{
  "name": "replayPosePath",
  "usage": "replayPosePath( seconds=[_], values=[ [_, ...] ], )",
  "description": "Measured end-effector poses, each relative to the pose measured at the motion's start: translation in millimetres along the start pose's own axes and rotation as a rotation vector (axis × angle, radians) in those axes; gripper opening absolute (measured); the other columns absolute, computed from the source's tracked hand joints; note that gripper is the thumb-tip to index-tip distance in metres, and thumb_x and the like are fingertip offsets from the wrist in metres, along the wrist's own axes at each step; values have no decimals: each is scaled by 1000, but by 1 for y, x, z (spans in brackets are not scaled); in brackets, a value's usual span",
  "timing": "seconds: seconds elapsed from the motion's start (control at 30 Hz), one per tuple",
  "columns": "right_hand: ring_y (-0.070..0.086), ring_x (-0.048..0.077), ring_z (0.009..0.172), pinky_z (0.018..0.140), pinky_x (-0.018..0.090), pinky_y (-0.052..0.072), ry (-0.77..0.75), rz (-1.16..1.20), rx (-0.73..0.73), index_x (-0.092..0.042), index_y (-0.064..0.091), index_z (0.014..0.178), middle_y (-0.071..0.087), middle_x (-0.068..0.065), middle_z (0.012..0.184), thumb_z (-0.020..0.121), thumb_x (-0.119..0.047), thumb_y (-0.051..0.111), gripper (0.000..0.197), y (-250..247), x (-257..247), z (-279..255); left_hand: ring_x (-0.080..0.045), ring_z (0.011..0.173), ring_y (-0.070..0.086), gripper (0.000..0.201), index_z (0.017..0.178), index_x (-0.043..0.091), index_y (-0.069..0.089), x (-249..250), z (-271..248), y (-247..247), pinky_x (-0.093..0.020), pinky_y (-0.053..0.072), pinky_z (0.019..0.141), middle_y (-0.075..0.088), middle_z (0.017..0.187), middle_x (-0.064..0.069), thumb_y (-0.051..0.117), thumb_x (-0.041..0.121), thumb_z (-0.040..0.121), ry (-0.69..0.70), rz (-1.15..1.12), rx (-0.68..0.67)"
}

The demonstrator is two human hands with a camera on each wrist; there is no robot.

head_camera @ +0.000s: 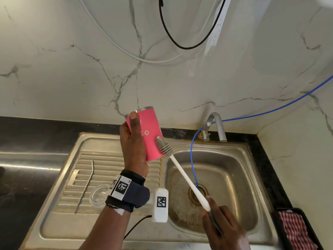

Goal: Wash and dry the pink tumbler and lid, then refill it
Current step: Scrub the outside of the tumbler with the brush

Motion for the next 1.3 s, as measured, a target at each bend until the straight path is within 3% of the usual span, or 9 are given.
replayPosePath(
  seconds=[0.2,0.33,0.5,0.63,0.8,0.93,1.03,1.2,1.3],
  values=[
    [55,-8,71,66,-4,40,-22,95,-162,-37,51,150,55,-25,109,94,-33,57,57,3,-5,-2,-38,111,72,62,142,25,58,-7,3,-3,-60,62,92,70,131,-17,47,71,102,-56,-73,-53],
    [51,4,57,59,-5,36,-99,60,-184,-40,45,152,60,-14,95,103,-42,51,49,7,-12,-4,-30,89,73,72,134,18,63,-3,3,2,-45,63,76,73,108,-15,48,78,97,-21,-88,-42],
    [51,9,55,49,13,41,-74,59,-114,-35,42,155,58,-11,100,101,-35,52,55,16,-29,22,-39,101,77,75,123,26,65,-20,-16,14,-65,63,87,74,118,-17,56,89,84,-60,-24,-7],
    [54,9,63,51,25,47,-45,85,-91,-31,39,159,55,-9,97,103,-35,50,57,24,-28,42,-34,100,78,85,127,33,63,-30,-29,19,-62,64,86,75,117,-8,55,97,72,-87,67,7],
    [56,5,61,54,11,47,-45,103,-152,-43,43,154,61,-14,105,95,-35,58,61,15,-22,6,-36,97,78,63,127,21,63,-3,-6,2,-50,67,79,75,114,-17,47,76,99,14,16,98],
    [54,9,58,53,12,45,-49,92,-135,-36,46,153,58,-13,106,96,-33,57,58,15,-25,15,-25,92,77,55,118,28,62,-6,-17,9,-51,64,81,73,107,-11,47,78,98,13,60,66],
    [52,3,59,52,10,41,-16,123,-90,-28,48,153,57,-13,101,100,-34,54,54,18,-24,31,-25,101,75,65,114,42,60,-18,-29,18,-56,62,90,72,114,0,49,95,78,-31,103,46],
    [54,4,62,57,6,44,-16,115,-122,-41,45,153,58,-16,104,96,-37,56,58,12,-21,7,-31,97,77,85,121,28,61,-1,-15,11,-62,63,88,73,113,-11,50,97,72,28,64,94],
    [53,7,59,54,12,45,-34,99,-119,-40,45,153,59,-14,103,97,-36,55,57,16,-22,10,-30,98,77,73,119,29,60,0,-16,10,-62,63,90,73,111,-8,51,91,81,33,56,95]
  ],
)
Point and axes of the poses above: each hand's wrist, its own z-axis towards the middle knuckle, its own y-axis out of the palm, x = y × z, the point moved 6 cm from there along z, towards the middle knuckle
